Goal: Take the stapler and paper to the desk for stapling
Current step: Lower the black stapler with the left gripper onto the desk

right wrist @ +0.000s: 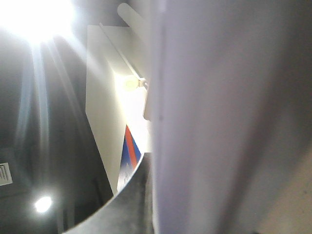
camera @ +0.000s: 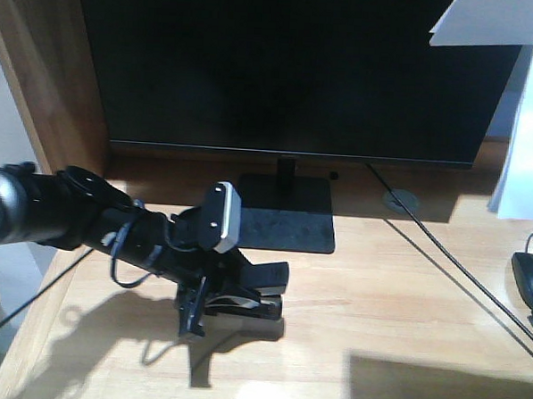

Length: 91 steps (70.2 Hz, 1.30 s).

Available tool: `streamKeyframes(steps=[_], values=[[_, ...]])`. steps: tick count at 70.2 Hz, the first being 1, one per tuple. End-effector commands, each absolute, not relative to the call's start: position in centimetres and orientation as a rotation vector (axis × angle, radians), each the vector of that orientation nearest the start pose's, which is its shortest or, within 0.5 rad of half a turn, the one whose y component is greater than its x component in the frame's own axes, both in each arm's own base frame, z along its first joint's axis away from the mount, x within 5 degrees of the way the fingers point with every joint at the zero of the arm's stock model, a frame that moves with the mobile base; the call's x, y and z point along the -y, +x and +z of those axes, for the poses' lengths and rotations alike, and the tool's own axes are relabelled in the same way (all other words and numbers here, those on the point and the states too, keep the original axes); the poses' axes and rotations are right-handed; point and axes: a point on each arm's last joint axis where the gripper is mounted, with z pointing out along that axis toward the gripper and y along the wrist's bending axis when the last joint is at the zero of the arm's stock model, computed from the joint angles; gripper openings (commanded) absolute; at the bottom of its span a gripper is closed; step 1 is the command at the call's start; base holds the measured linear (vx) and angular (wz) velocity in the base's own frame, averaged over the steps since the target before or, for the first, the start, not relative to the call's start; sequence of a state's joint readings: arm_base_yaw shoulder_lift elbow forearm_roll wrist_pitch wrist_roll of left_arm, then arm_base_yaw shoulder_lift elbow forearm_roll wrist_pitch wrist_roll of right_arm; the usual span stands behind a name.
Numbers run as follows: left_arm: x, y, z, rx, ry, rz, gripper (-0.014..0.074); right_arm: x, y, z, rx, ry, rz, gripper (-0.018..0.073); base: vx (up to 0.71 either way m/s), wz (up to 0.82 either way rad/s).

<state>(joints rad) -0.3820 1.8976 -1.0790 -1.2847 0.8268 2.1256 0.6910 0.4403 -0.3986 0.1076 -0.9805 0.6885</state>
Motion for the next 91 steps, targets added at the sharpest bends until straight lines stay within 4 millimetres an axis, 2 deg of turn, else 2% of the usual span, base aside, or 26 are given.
streamKeyframes(steps=[1, 28, 47, 57, 68, 91], values=[[20.7, 31.5, 19.3, -1.567, 1.566, -0.788, -0.0006, -2.9, 4.7, 39.7, -0.541, 0.093, 1.362, -0.0006, 0.00, 0.00], [21.5, 31.8, 15.7, -1.649, 1.589, -0.830, -0.0003, -2.9, 4.7, 39.7, -0.539, 0.093, 1.362, -0.0006, 0.00, 0.00], [21.4, 32.0, 15.4, -1.667, 1.589, -0.804, 0.0011, -2.9, 4.7, 39.7, -0.539, 0.093, 1.362, -0.0006, 0.00, 0.00], [21.4, 32.0, 15.4, -1.667, 1.588, -0.803, 0.0055, -2.9, 4.7, 39.7, -0.539, 0.093, 1.362, -0.0006, 0.00, 0.00], [21.4, 32.0, 15.3, -1.665, 1.597, -0.801, 0.0177, -2.9, 4.7, 39.7, -0.539, 0.093, 1.362, -0.0006, 0.00, 0.00], [21.4, 32.0, 15.4, -1.661, 1.602, -0.797, 0.0610, -2.9, 4.7, 39.7, -0.539, 0.093, 1.362, -0.0006, 0.00, 0.00]])
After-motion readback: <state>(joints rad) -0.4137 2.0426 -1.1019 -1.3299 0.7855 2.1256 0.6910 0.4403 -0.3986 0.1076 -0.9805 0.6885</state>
